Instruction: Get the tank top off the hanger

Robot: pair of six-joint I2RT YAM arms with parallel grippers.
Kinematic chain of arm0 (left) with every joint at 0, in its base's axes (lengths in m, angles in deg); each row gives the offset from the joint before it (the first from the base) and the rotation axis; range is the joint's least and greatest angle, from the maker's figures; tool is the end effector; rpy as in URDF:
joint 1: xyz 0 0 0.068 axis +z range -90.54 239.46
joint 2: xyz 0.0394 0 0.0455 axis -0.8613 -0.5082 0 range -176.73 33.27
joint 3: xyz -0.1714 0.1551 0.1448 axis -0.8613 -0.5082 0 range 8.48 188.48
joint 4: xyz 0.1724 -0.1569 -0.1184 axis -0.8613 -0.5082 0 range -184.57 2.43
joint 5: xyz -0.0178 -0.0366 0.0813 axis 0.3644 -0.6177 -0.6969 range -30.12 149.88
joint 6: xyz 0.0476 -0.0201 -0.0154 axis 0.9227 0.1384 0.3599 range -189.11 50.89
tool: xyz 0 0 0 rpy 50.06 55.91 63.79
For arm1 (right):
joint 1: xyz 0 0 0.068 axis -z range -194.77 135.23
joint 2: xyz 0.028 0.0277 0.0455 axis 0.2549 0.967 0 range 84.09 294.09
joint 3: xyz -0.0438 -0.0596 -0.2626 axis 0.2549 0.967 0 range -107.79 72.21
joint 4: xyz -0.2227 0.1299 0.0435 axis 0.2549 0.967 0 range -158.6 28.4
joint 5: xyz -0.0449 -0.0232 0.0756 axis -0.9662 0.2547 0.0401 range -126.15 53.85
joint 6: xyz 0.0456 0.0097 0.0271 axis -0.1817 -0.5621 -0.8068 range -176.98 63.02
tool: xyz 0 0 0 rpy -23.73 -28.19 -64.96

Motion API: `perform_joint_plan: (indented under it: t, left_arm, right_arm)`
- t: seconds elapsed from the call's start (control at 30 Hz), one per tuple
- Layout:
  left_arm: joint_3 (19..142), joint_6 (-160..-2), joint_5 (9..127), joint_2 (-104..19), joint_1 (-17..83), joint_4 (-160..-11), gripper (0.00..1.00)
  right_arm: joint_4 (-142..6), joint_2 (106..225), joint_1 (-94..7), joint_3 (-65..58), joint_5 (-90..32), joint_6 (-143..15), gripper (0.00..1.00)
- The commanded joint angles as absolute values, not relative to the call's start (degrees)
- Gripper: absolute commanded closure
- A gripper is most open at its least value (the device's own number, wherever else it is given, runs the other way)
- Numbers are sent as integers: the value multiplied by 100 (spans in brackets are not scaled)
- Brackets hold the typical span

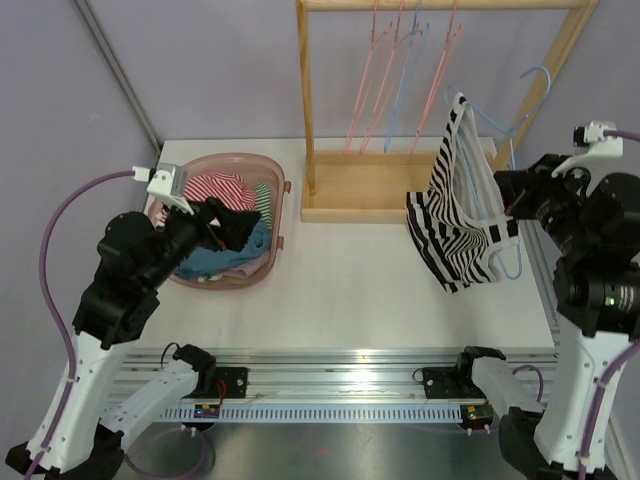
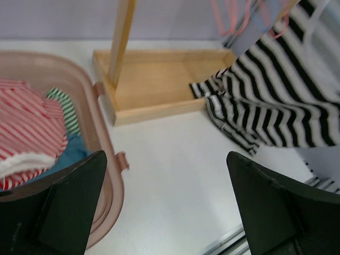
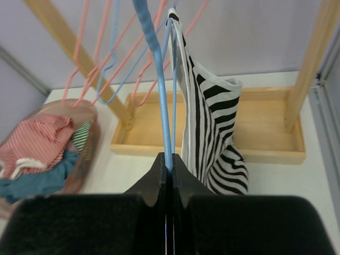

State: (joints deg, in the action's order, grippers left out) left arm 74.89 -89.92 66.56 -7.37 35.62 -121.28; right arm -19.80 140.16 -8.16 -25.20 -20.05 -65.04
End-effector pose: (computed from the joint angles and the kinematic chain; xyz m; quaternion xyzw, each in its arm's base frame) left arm 0.1104 -0.0534 0.4309 0.0581 0.7518 -0.2897 0.5895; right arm 0.1246 -0.0044 0.5254 0.0034 0.7499 0.1134 0.6517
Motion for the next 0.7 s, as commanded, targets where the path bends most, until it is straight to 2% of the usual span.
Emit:
perform_joint_plan:
  t: [0.0,0.1,0.23,0.37,0.47,0.5,0.67]
  left_arm:
    - [8289,-9011,6613,-1101,3162,-11605,1]
    - [8695,-8871,6376,-1461,2714,-11491,1]
    - [9389,-8450,5551,-2033,1826,-11429,1]
    - [9724,-7791,4216,-2570,134,-11149,1]
    - [9952,-7316,3283,-3026,-713,-11007,1]
    - [10005,-7158,3020,-3123,-829,-10937,1]
    - [10243,-6964,2938,-3651,-997,-10884,1]
  right_arm:
    - [-1843,13315,-809,-2080,-1006,-6797,100]
    - [-1299,12805,-809,-1929,-487,-6666,100]
    - [-769,12304,-835,-1999,-424,-6516,100]
    - [-804,12223,-975,-2191,-267,-6533,100]
    - [-1040,12355,-1072,-2210,628,-6673,100]
    - [-1128,12399,-1081,-2192,1091,-6735,100]
    - [-1384,12548,-1186,-2306,1587,-6964,100]
